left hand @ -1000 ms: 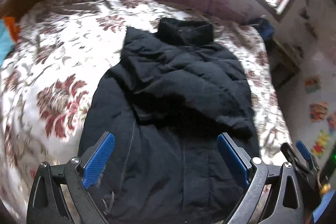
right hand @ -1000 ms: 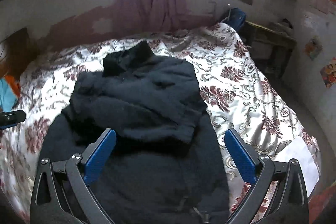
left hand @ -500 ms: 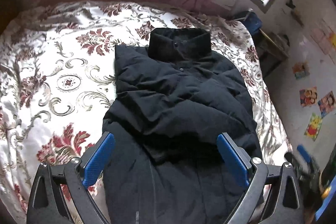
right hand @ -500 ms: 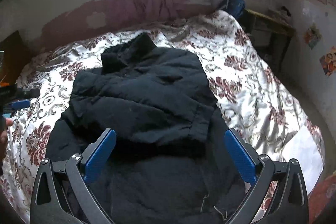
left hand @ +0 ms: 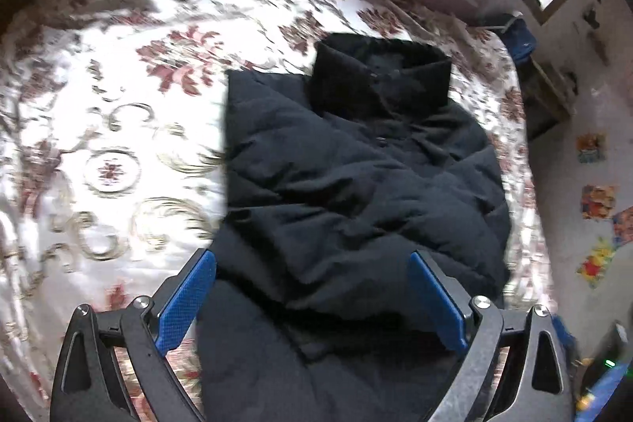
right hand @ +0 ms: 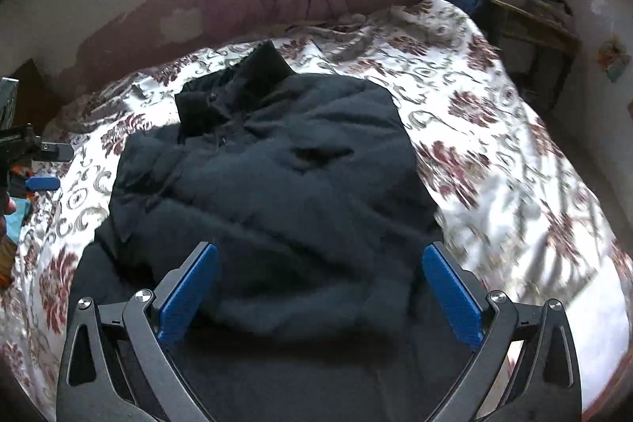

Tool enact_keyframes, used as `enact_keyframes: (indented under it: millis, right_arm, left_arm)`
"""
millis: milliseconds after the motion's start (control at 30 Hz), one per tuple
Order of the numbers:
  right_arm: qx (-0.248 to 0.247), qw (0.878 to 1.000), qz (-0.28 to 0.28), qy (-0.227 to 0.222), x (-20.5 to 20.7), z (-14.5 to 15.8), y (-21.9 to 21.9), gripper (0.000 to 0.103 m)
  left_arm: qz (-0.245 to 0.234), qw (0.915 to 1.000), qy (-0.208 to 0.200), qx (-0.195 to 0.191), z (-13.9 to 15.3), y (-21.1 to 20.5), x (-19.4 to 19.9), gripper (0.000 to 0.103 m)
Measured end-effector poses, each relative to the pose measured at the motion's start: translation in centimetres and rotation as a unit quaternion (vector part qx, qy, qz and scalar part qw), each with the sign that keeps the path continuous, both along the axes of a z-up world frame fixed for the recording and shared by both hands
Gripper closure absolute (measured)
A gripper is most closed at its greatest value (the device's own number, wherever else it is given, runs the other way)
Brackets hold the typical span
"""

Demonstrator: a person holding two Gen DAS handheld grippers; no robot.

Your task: Fold large clothes

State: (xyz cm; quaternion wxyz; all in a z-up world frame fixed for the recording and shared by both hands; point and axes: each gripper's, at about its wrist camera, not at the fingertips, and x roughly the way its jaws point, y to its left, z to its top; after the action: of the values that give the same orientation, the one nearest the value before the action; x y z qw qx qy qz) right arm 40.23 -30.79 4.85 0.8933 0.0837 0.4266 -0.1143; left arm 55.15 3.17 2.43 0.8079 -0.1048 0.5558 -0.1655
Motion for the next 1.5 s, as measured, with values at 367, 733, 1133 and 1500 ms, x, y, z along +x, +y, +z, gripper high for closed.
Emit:
enact_keyframes:
  millis: [367, 733, 1133, 1500]
  right_arm:
    - [-0.004, 0.997, 0.076, -0.024, 12.2, -4.1, -1.4, 0.002]
    - [-0.002, 0.991, 0.136, -0.013, 22.3, -3.3, -1.3, 0.002]
    - [0.079, 0.994, 0.077, 0.004, 36.4, -4.4, -0.9, 0.060]
    - [0.050, 0.989, 0.130, -0.049, 25.6, -3.9, -2.2, 0.094]
  left_arm:
    - [0.007, 0.9983, -0.035, 0.046, -0.6, -3.1, 8.0, 0.006]
    - [0.003, 0.9996, -0.027, 0.004, -4.3, -4.0, 15.4, 0.006]
    - [0.011, 0.9917, -0.049, 0.118, -4.9, -9.7, 27.8, 0.006]
    - [-0.076, 0.9816, -0.111, 0.135, -5.3, -9.1, 24.4, 0.094]
